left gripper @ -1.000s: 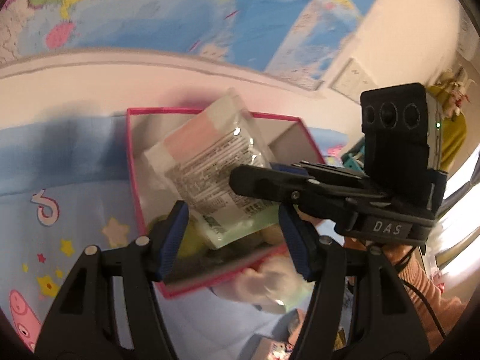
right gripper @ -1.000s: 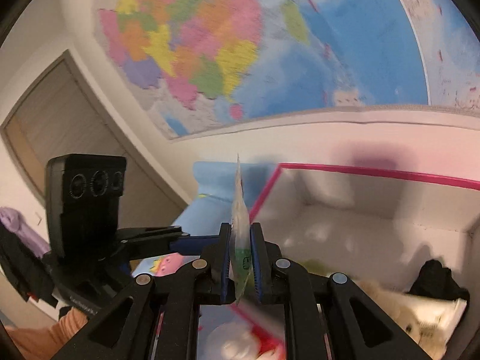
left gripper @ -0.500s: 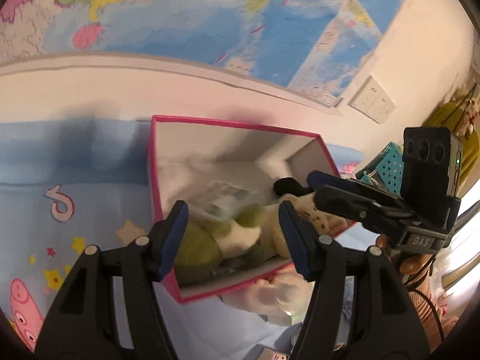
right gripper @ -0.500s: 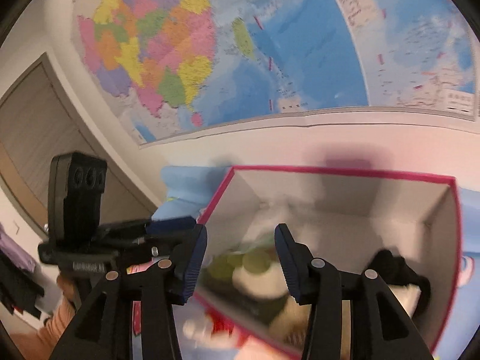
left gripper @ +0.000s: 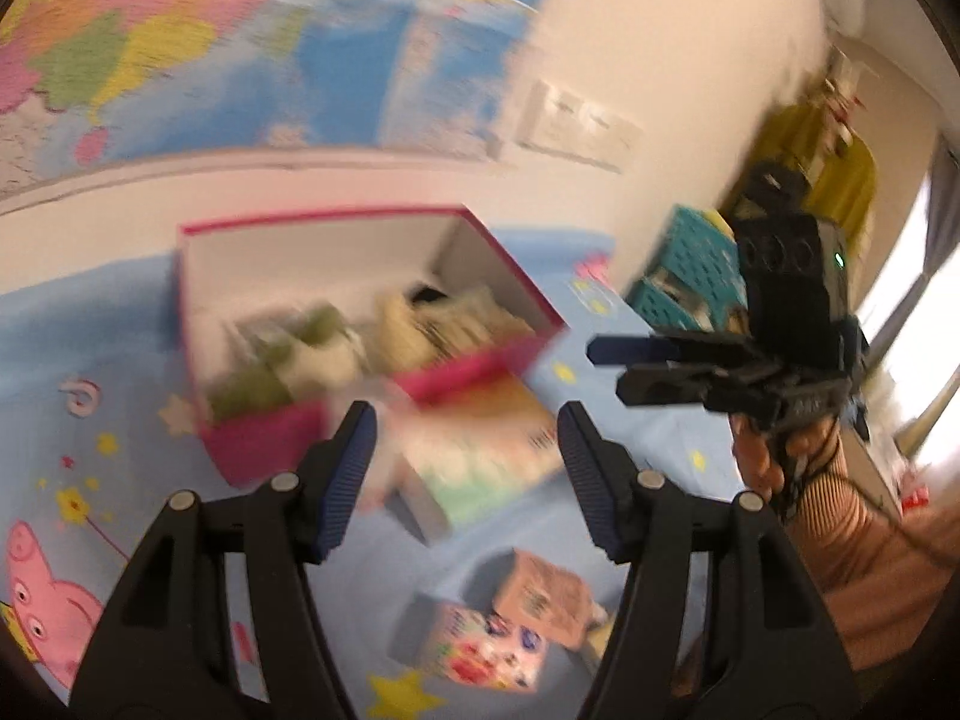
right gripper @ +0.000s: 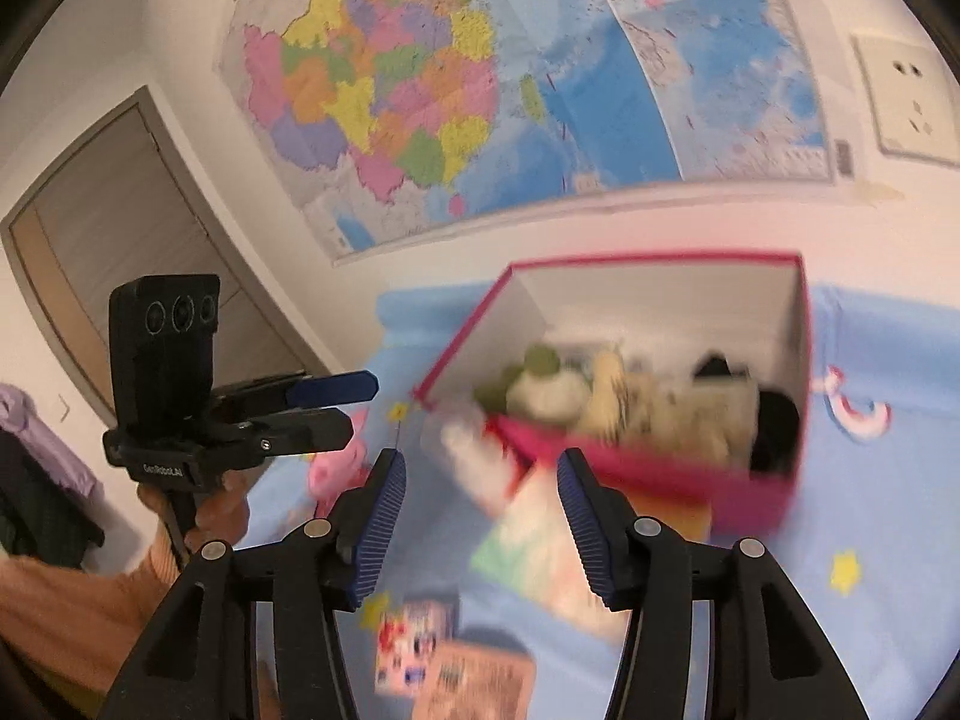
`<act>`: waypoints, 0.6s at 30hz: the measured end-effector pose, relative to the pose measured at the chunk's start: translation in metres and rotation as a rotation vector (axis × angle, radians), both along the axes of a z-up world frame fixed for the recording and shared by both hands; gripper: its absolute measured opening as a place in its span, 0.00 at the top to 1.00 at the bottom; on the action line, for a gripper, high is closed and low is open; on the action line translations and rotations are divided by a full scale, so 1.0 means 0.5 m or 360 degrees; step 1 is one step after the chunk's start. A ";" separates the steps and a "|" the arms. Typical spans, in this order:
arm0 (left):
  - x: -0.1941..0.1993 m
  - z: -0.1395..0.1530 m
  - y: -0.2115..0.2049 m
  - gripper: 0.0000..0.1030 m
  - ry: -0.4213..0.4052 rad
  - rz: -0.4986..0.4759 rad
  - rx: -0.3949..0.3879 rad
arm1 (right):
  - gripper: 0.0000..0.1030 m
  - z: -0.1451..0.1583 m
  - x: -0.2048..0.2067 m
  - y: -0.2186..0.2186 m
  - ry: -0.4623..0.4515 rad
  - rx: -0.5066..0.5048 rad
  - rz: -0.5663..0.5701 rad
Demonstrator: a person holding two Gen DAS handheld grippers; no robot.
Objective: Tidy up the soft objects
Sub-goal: 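Move the right gripper down to the blue gingham scrunchie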
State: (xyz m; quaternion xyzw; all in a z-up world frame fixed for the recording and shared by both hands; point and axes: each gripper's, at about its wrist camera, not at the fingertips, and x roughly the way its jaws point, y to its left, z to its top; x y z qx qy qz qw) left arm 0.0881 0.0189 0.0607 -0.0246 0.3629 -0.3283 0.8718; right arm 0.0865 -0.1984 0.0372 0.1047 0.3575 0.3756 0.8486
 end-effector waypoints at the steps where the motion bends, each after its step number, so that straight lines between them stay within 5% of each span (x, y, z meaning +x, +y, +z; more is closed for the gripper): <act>1: -0.015 -0.011 -0.011 0.38 0.0016 -0.0036 0.0015 | 0.48 -0.012 -0.020 -0.018 0.0021 -0.0011 -0.0029; 10: -0.083 -0.114 -0.153 0.38 0.0201 -0.0359 0.0120 | 0.46 -0.127 -0.132 -0.157 0.0272 -0.0195 -0.0345; 18: -0.089 -0.185 -0.249 0.38 0.0361 -0.0495 0.0190 | 0.46 -0.191 -0.158 -0.156 0.0364 -0.0453 -0.0345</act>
